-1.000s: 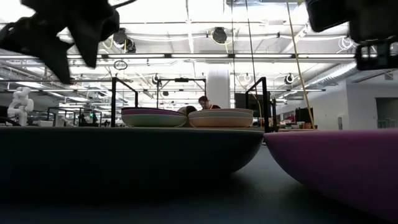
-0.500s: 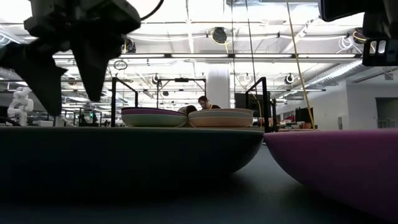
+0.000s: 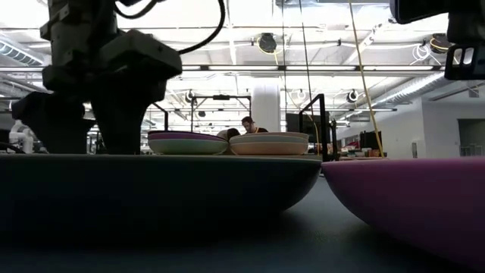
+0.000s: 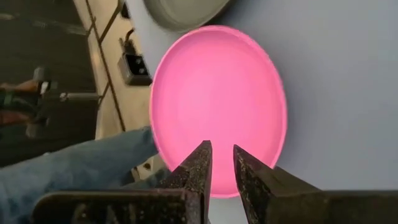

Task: Place and stack plates onto a shelf
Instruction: Stack the black plate on top of the black plate

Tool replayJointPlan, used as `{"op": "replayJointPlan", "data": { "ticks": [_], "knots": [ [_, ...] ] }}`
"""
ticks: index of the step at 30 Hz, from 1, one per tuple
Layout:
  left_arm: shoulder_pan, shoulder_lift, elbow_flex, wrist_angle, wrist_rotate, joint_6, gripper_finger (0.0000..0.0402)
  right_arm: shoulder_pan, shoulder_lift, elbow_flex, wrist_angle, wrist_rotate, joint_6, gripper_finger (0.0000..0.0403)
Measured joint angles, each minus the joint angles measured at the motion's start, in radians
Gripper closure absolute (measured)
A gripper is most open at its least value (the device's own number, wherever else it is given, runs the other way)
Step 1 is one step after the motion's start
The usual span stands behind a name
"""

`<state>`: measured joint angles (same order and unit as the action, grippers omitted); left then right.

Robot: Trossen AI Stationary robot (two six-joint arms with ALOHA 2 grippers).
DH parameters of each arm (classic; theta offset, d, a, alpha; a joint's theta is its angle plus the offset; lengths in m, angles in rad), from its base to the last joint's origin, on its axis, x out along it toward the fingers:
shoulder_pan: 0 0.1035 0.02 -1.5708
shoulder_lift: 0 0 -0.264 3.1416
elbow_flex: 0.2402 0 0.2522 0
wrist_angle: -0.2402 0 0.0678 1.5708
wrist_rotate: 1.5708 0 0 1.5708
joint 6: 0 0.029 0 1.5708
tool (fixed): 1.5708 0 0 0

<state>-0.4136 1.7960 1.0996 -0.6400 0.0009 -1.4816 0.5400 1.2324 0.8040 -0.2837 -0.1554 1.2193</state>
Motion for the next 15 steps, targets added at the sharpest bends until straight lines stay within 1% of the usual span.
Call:
{"op": "replayJointPlan", "data": {
  "ticks": [2,5,7,11,15],
  "knots": [
    [0.0,0.002,0.0,0.013,-0.001,0.026,0.0092,0.003,0.0,0.0,0.0,-0.005,-0.008,0.035],
    [0.004,0.003,0.0,0.011,-0.001,0.082,0.0126,0.007,0.0,0.0,0.002,-0.003,-0.009,0.035],
    [0.009,0.003,0.0,0.003,0.007,0.109,0.0153,0.01,0.0,0.0,0.002,-0.003,-0.012,0.035],
    [0.025,0.006,0.0,-0.021,0.057,0.164,0.0213,0.01,0.0,0.0,0.002,-0.001,-0.028,0.0351],
    [0.042,0.017,-0.014,0.02,0.074,0.197,0.0278,0.01,0.0,0.0,0.001,0.002,-0.031,0.0351]
  ]
}}
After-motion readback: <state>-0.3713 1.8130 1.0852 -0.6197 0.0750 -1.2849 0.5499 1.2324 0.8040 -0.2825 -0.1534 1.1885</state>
